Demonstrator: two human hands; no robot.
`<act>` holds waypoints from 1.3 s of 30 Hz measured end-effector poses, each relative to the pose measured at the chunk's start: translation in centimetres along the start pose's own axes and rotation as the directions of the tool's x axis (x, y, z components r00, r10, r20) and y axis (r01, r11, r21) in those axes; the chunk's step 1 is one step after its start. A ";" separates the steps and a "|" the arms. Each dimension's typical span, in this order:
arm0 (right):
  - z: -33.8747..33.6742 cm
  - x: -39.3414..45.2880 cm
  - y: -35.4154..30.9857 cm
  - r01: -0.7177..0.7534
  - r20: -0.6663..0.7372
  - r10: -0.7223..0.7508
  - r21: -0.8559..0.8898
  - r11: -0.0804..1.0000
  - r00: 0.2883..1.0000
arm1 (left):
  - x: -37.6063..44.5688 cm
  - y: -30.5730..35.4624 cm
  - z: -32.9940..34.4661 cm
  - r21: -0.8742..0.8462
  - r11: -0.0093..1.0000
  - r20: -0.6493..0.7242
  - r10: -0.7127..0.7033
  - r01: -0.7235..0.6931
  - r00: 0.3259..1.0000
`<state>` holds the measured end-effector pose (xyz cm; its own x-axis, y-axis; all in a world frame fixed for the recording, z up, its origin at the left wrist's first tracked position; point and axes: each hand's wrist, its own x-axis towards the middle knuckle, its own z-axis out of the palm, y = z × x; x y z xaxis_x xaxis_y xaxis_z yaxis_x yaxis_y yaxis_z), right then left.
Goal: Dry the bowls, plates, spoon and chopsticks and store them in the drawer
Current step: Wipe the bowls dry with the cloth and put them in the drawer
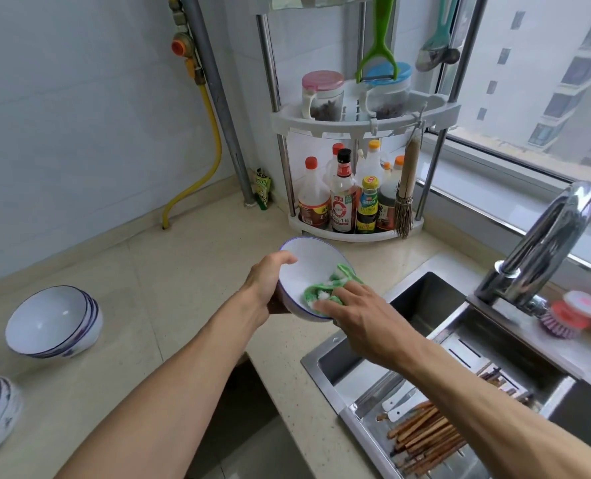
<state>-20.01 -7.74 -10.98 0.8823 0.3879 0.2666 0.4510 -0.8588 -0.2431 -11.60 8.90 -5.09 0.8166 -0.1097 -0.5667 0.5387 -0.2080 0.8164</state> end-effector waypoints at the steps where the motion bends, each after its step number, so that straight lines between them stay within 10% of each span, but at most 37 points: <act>1: -0.5 0.2 0.3 0.012 0.014 -0.012 -0.008 1.000 1.000 | 0.2 0.1 -0.3 0.040 0.999 0.047 0.020 -0.021 0.999; 4: -2.0 0.7 1.0 0.024 0.083 -0.022 -0.028 0.999 0.996 | 0.5 -0.1 -1.6 0.408 0.829 0.206 0.325 -0.383 0.923; 8: -3.1 1.0 2.1 -0.023 0.152 0.017 0.043 0.999 0.988 | 0.2 -0.8 -2.0 0.826 -0.132 0.558 0.323 -0.547 0.764; 10: -3.6 1.3 2.4 -0.047 0.151 0.032 0.094 0.994 0.988 | 0.6 -0.8 -1.7 0.801 -0.260 0.598 0.331 -0.539 0.730; 12: -4.3 1.4 2.7 -0.090 0.083 0.078 0.153 0.984 0.993 | 0.7 -0.3 -1.5 0.814 -0.113 0.567 0.370 -0.570 0.736; 16: -4.1 0.6 4.0 -0.320 -0.234 0.373 0.235 0.918 0.898 | 0.2 -0.6 -1.1 0.690 0.508 0.458 0.244 -0.515 0.855; 21: -1.3 0.8 -2.4 -0.253 -0.043 0.463 0.791 0.557 0.885 | 0.3 -1.5 0.7 0.323 0.850 0.378 0.288 -0.417 0.880; 27: -0.7 3.6 0.6 -0.258 0.043 0.615 0.929 0.266 0.788 | -0.4 -1.8 1.7 0.268 0.845 0.339 0.367 -0.463 0.866; 33: 1.1 2.8 -1.1 -0.175 -0.095 0.522 0.879 0.444 0.847 | -0.2 -1.2 1.8 0.271 0.846 0.343 0.361 -0.459 0.867; 37: 0.4 4.2 2.3 -0.281 0.222 0.603 0.960 0.004 0.766 | -0.2 -1.1 2.1 0.339 0.808 0.343 0.371 -0.482 0.863; 39: 0.1 4.0 1.5 -0.270 0.106 0.569 0.939 0.212 0.815 | 0.2 -1.1 1.8 0.302 0.832 0.330 0.366 -0.465 0.870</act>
<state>-15.84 -7.41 -10.41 0.9903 -0.1373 -0.0202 -0.0165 0.0275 -0.9995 -12.42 7.32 -6.28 0.8391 -0.4927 -0.2305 0.0060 -0.4153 0.9097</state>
